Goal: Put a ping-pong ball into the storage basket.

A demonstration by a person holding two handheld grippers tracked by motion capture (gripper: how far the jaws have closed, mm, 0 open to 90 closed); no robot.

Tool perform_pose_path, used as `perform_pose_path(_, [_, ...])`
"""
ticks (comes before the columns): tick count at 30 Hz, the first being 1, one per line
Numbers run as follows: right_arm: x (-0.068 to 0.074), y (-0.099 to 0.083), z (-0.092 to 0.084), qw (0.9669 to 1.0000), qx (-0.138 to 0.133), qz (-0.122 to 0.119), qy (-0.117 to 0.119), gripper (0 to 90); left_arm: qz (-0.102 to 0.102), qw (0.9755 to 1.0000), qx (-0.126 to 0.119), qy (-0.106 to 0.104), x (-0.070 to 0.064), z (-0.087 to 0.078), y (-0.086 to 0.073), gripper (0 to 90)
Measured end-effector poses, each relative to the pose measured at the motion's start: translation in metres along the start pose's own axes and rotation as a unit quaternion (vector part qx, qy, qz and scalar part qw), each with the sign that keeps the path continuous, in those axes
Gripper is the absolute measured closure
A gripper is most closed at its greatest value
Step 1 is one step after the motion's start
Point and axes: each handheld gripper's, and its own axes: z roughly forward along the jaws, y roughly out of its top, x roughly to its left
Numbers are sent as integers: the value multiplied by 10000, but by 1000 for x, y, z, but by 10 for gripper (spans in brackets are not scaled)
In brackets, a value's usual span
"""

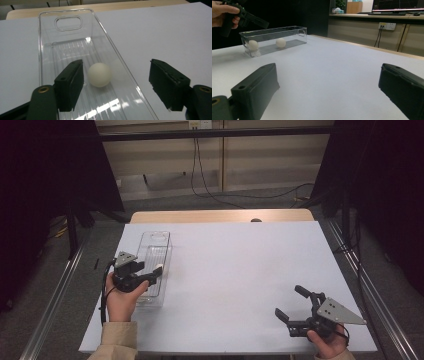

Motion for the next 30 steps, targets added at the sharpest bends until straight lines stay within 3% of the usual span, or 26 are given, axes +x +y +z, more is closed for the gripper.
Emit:
perform_pose_path(18, [1, 0, 0, 10000, 1, 0, 6, 18, 6, 9988, -476, -120, -4, -12, -23, 101])
perform_pose_path(23, [1, 0, 0, 10000, 3, 2, 7, 17, -72, 9983, -556, -140, -6, -14, -27, 81])
perform_pose_path(30, [1, 0, 1, 10000, 9, 1, 8, 18, 24, 9973, -699, -204, -8, -18, -31, 63])
